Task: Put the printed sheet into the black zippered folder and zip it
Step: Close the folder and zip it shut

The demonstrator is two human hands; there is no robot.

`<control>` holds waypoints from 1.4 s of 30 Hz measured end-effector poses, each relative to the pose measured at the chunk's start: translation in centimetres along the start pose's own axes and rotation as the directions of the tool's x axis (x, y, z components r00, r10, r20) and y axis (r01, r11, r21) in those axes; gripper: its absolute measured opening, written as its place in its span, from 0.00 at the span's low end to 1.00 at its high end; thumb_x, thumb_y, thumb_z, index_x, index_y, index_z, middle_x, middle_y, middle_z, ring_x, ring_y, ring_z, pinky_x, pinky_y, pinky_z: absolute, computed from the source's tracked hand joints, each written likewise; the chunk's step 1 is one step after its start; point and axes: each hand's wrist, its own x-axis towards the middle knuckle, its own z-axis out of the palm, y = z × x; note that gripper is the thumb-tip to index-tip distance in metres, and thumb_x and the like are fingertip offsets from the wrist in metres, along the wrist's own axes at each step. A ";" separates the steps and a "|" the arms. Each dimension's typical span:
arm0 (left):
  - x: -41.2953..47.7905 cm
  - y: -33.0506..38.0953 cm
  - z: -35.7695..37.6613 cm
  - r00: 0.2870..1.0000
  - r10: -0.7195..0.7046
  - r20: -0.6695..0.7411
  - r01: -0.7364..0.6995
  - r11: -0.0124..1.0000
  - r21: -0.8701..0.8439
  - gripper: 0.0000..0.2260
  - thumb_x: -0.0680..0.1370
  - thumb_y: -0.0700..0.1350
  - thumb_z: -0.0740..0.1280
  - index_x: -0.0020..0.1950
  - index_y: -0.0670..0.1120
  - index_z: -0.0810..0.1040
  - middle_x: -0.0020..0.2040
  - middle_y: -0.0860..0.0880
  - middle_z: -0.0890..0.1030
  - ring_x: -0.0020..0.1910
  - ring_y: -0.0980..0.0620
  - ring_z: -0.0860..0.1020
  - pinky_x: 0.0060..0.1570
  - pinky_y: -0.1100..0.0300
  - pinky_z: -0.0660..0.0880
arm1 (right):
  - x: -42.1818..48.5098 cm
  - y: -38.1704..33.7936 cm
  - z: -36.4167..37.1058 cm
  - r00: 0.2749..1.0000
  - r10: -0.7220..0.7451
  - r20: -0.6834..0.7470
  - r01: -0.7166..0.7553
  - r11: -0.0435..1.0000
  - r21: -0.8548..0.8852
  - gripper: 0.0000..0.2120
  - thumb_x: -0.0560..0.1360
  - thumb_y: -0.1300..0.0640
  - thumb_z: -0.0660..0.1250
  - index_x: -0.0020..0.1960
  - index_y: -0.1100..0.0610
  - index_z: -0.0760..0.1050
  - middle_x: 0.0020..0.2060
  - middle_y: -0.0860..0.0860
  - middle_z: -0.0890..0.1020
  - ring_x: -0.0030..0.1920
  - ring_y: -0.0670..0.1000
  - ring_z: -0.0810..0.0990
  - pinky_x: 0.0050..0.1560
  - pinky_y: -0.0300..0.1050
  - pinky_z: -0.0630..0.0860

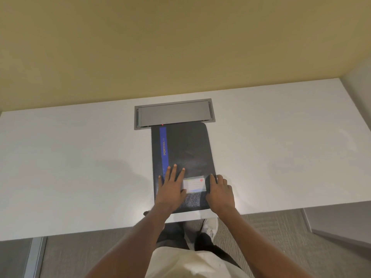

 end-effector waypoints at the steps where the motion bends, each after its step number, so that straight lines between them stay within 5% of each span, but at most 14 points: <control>1: -0.6 -0.3 0.2 0.999 -0.001 -0.039 0.001 1.000 -0.019 0.35 0.84 0.56 0.60 0.84 0.55 0.42 0.85 0.49 0.41 0.83 0.44 0.40 0.81 0.37 0.48 | -0.4 -0.1 0.0 0.999 -0.016 -0.042 0.017 0.999 0.029 0.31 0.76 0.54 0.67 0.76 0.54 0.61 0.70 0.55 0.70 0.68 0.56 0.71 0.68 0.50 0.71; 8: -5.1 -3.0 1.6 0.981 -0.031 -0.189 -0.003 0.984 -0.179 0.33 0.83 0.52 0.64 0.84 0.52 0.51 0.84 0.48 0.55 0.81 0.45 0.60 0.78 0.45 0.64 | -3.2 -3.0 1.7 0.981 -0.158 -0.109 0.173 0.973 0.154 0.19 0.81 0.51 0.64 0.70 0.52 0.70 0.67 0.51 0.76 0.66 0.52 0.75 0.70 0.48 0.73; 14: -8.4 -7.8 2.5 0.979 -0.010 -0.203 -0.032 0.979 -0.203 0.22 0.80 0.50 0.64 0.73 0.49 0.68 0.69 0.51 0.74 0.66 0.48 0.74 0.65 0.52 0.74 | -5.7 -7.1 4.0 0.948 -0.310 -0.075 0.317 0.937 0.145 0.08 0.80 0.54 0.63 0.56 0.53 0.77 0.54 0.50 0.82 0.56 0.53 0.79 0.57 0.47 0.75; 20: -10.5 -11.6 3.4 0.994 0.051 -0.092 -0.061 0.993 -0.105 0.13 0.76 0.56 0.61 0.56 0.54 0.78 0.56 0.56 0.77 0.58 0.51 0.74 0.56 0.54 0.72 | -7.1 -11.4 6.9 0.958 -0.288 0.010 0.287 0.955 0.081 0.11 0.80 0.49 0.65 0.58 0.52 0.80 0.54 0.50 0.84 0.56 0.53 0.81 0.58 0.48 0.76; 29: -10.6 -12.0 4.9 0.992 0.120 -0.037 -0.122 0.991 -0.047 0.15 0.80 0.54 0.67 0.66 0.57 0.77 0.62 0.55 0.76 0.64 0.51 0.72 0.65 0.54 0.66 | -8.3 -14.3 10.7 0.987 -0.160 -0.018 0.161 0.987 0.010 0.15 0.81 0.50 0.65 0.66 0.51 0.76 0.62 0.51 0.79 0.65 0.53 0.78 0.63 0.49 0.74; 38: -10.1 -11.1 5.3 0.992 0.053 -0.110 -0.069 0.987 -0.145 0.11 0.81 0.56 0.64 0.51 0.56 0.85 0.46 0.56 0.80 0.53 0.52 0.74 0.54 0.56 0.64 | -9.1 -16.1 11.2 0.990 0.001 -0.144 0.016 0.993 0.114 0.08 0.80 0.54 0.65 0.53 0.53 0.82 0.51 0.50 0.85 0.53 0.52 0.84 0.53 0.48 0.77; 42: -10.4 -11.2 5.2 0.991 0.045 -0.129 -0.063 0.989 -0.137 0.11 0.81 0.56 0.65 0.47 0.56 0.86 0.44 0.56 0.82 0.51 0.52 0.74 0.54 0.56 0.65 | -9.7 -16.3 11.3 0.985 0.080 -0.150 -0.059 0.988 0.141 0.05 0.75 0.53 0.73 0.46 0.55 0.83 0.43 0.51 0.86 0.41 0.52 0.85 0.45 0.48 0.79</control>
